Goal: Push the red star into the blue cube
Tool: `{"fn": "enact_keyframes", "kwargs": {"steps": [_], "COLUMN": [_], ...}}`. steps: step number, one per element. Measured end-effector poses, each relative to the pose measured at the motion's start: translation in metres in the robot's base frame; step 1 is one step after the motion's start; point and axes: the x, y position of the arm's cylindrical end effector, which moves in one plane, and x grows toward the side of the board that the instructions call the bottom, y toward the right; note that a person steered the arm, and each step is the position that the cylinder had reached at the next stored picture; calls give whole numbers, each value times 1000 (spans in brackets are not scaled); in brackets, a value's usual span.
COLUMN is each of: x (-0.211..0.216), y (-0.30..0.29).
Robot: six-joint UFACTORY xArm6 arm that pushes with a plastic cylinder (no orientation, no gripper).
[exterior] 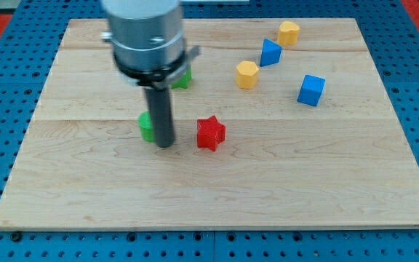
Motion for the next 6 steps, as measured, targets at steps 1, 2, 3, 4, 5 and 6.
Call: {"fn": "enact_keyframes", "kwargs": {"steps": [1,2,3,4,5,6], "x": [-38,-55,-105,-101,-98,-123], "y": [-28,-32,-35,-42,-74,-76]}}
